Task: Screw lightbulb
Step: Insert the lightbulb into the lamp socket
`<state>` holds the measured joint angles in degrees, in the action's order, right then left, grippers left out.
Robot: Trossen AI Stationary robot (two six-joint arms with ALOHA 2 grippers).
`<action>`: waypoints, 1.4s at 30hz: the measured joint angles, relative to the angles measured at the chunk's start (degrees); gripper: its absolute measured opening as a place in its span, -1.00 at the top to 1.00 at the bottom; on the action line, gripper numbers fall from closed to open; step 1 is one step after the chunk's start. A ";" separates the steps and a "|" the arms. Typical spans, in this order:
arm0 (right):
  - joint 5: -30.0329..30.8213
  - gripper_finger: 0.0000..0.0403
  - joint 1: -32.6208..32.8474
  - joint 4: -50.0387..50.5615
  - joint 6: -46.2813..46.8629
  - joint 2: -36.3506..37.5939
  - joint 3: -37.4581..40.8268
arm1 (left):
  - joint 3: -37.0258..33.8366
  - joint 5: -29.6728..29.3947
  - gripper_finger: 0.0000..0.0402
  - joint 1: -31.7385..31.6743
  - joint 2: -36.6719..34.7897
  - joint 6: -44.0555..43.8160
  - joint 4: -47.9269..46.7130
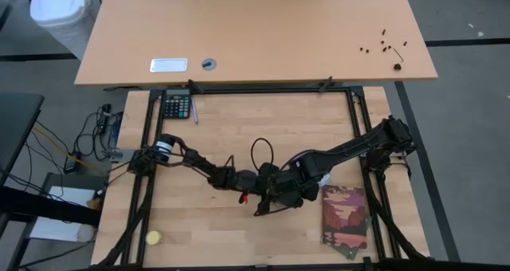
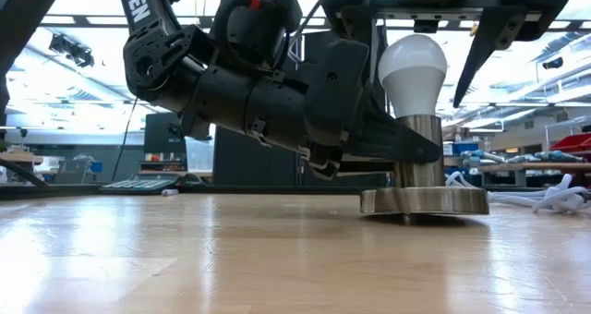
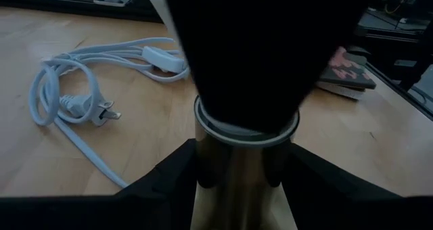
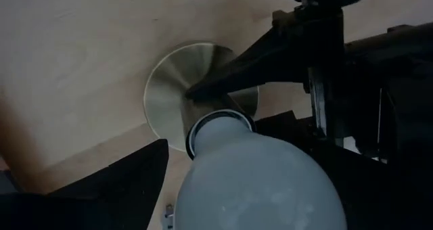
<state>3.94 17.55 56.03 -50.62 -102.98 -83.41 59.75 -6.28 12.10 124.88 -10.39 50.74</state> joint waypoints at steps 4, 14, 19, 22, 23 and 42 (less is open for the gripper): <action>-3.27 -0.86 -1.35 -0.08 3.73 0.02 0.78 | 0.00 -0.12 0.06 -0.04 0.00 -0.11 -0.09; -3.97 -0.67 -2.33 -1.07 4.55 0.02 1.13 | 0.02 -0.07 0.06 -0.04 0.00 -0.03 -0.09; -3.97 -0.40 -2.30 -1.90 5.46 0.02 1.13 | 0.04 -0.03 0.06 -0.04 0.00 0.04 -0.09; -3.99 -0.29 -2.33 -1.90 7.69 0.02 1.15 | 0.04 -0.03 0.06 -0.02 0.00 0.07 -0.11; -3.99 -0.29 -2.33 -1.90 8.84 0.02 1.15 | 0.04 -0.02 0.06 -0.02 0.00 0.07 -0.11; -3.42 -0.33 -1.27 -5.03 60.81 -0.02 1.30 | 0.09 0.90 0.06 0.13 -0.02 -0.21 0.45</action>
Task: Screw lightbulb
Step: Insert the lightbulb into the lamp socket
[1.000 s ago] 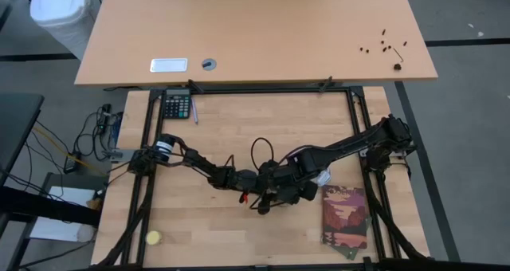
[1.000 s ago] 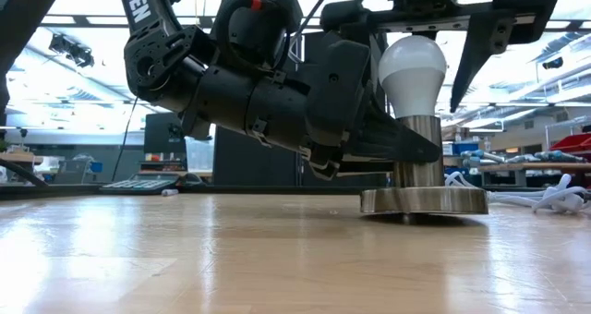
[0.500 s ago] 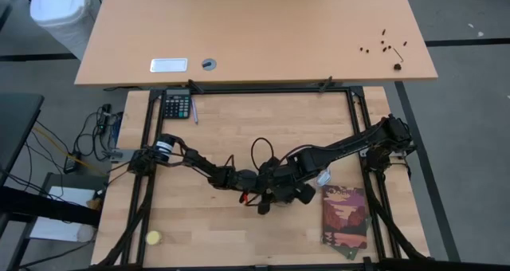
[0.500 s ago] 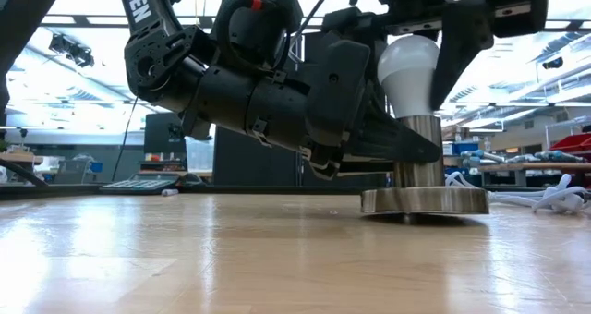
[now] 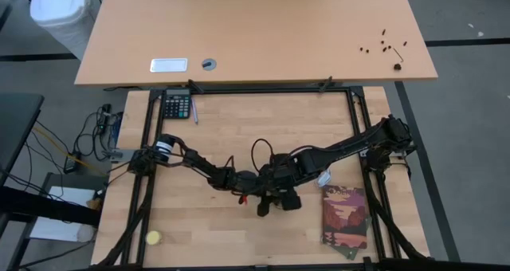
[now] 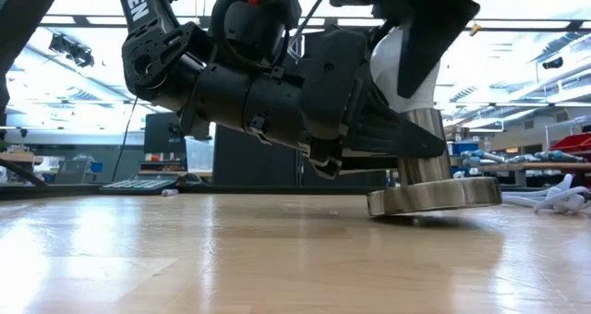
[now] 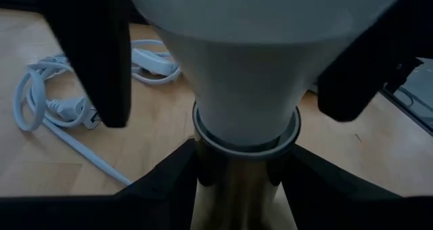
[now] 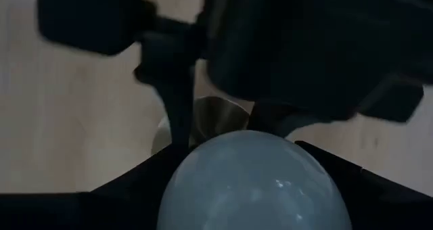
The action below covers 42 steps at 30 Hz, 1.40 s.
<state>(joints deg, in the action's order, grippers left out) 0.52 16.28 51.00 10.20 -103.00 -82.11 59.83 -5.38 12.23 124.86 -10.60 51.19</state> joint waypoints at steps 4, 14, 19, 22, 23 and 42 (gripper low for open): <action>0.00 -0.39 0.08 1.13 11.46 0.00 0.00 | 0.00 -0.25 0.06 0.00 0.00 0.06 -0.01; -1.15 -0.39 -0.03 2.60 23.81 0.00 0.00 | -0.01 -0.86 0.06 -0.07 0.00 0.16 -0.21; -3.12 -0.55 -0.94 2.25 19.18 0.00 -0.02 | -0.04 -1.04 0.06 -0.13 0.00 0.18 -0.21; -4.61 -0.67 -1.46 2.20 16.16 0.00 -0.03 | -0.04 -1.15 0.06 -0.15 0.00 0.08 -0.25; -5.00 -0.71 -1.73 2.24 15.10 0.00 -0.10 | -0.04 -1.19 0.06 -0.15 0.00 0.06 -0.28; 3.81 -0.89 -2.03 17.96 6.94 0.98 -16.49 | -0.04 -0.95 0.06 -0.15 0.00 1.06 -0.49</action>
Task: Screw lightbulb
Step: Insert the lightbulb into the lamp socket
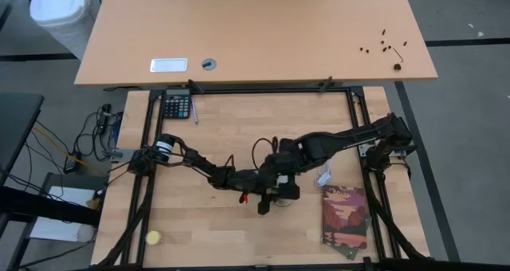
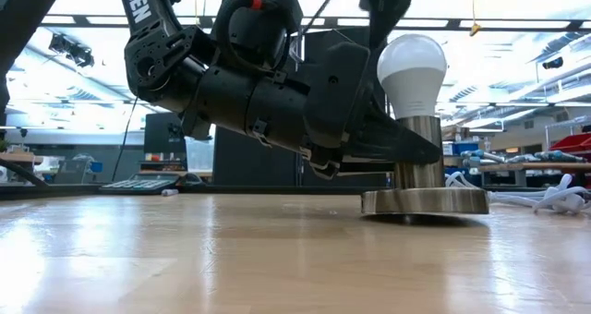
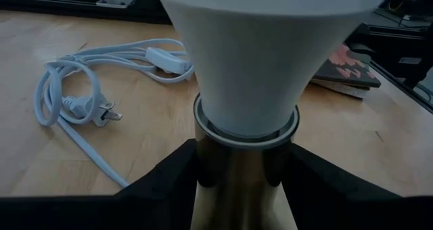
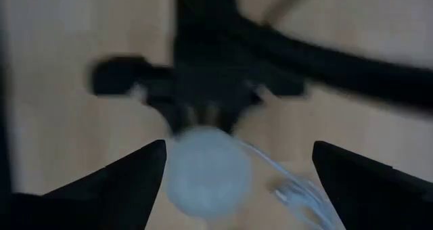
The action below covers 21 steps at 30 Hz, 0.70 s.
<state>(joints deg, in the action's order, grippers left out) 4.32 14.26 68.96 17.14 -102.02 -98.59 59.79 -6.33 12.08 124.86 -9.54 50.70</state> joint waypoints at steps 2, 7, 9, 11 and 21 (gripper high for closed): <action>4.49 -0.87 1.60 2.26 1.47 1.20 0.25 | 0.00 0.21 0.06 0.00 0.00 0.00 -0.02; 12.66 -0.86 8.09 2.65 7.57 6.48 4.53 | 0.00 0.85 0.06 0.18 0.00 0.36 -0.03; 13.98 -0.86 10.67 1.83 10.57 9.45 7.55 | 0.00 0.86 0.06 0.30 0.00 0.90 -0.05; 14.97 -0.86 13.38 -0.41 13.49 12.45 11.56 | 0.00 0.87 0.06 0.46 0.00 1.72 -0.11; 27.34 -0.85 21.79 -38.85 15.03 25.46 45.16 | 0.06 0.85 0.06 0.47 -0.22 2.16 -2.34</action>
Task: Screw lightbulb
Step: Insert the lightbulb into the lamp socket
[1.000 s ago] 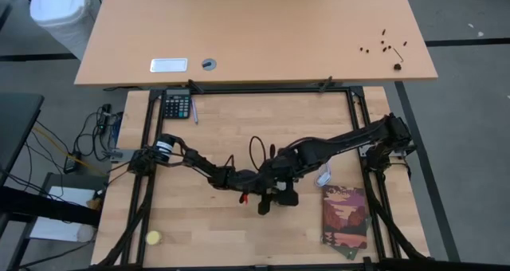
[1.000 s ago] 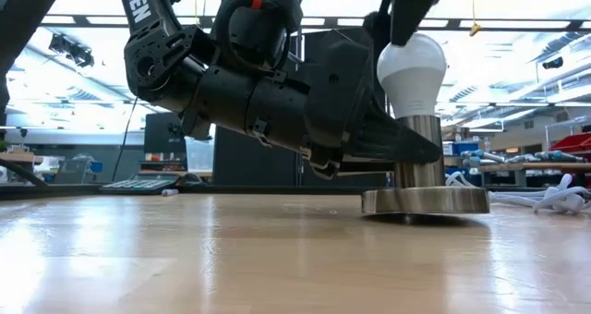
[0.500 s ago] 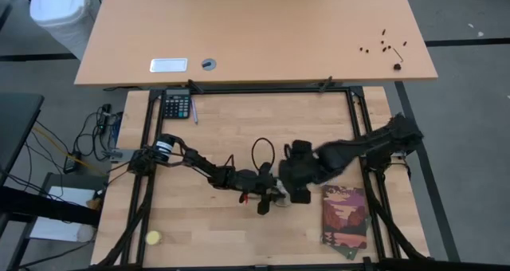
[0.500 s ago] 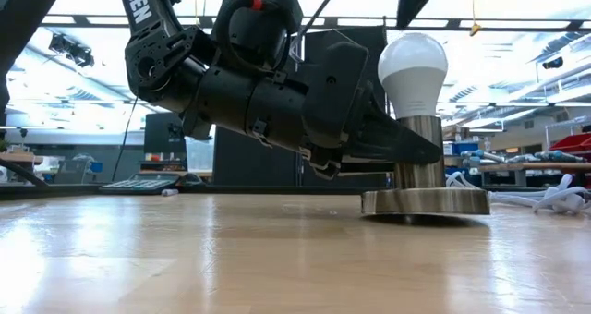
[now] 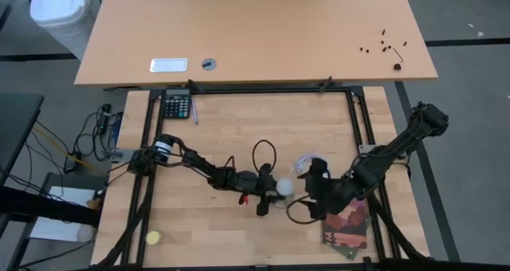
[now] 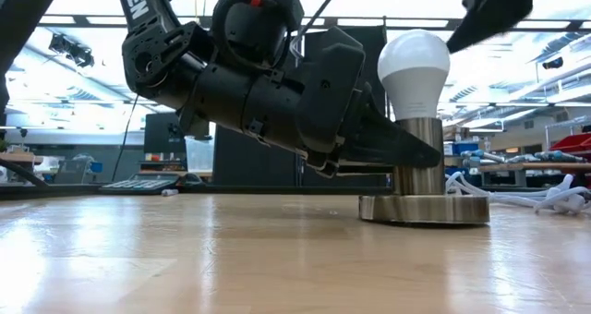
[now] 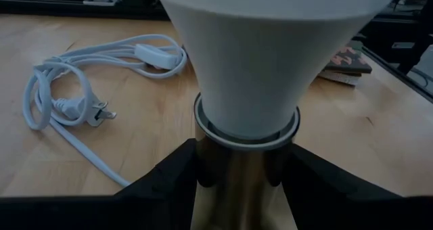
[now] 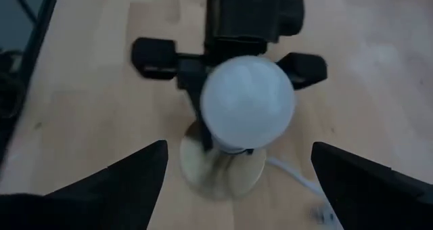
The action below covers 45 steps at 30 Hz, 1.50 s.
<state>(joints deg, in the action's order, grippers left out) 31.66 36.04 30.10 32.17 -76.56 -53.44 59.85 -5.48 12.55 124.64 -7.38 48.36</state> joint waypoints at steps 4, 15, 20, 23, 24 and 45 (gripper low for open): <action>3.04 -0.85 -0.61 -17.04 -2.29 1.77 12.66 | 0.15 -0.25 0.06 0.35 -0.13 -1.09 -1.85; -2.87 -0.85 -3.81 -59.69 -11.63 -1.05 31.31 | 0.05 -2.95 0.06 1.25 0.02 -2.70 -0.91; -5.87 -0.85 -4.33 -66.45 -13.17 -5.65 31.84 | 0.00 -3.60 0.06 1.25 0.20 -3.82 0.99; -6.07 -0.85 -3.96 -73.25 -15.41 -9.59 31.88 | 0.00 -5.26 0.06 1.37 0.24 -3.91 1.11; -5.33 -0.85 -3.74 -75.63 -15.86 -10.78 31.90 | -0.02 -5.25 0.06 1.39 0.24 -4.32 1.15; 6.30 -0.85 6.82 -76.86 -10.07 -14.13 31.76 | 0.03 -8.54 0.06 1.17 0.17 -6.25 -0.15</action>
<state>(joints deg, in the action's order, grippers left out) 37.96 42.87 -46.75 22.10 -90.70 -21.68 59.88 -14.02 13.72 124.81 -13.63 48.21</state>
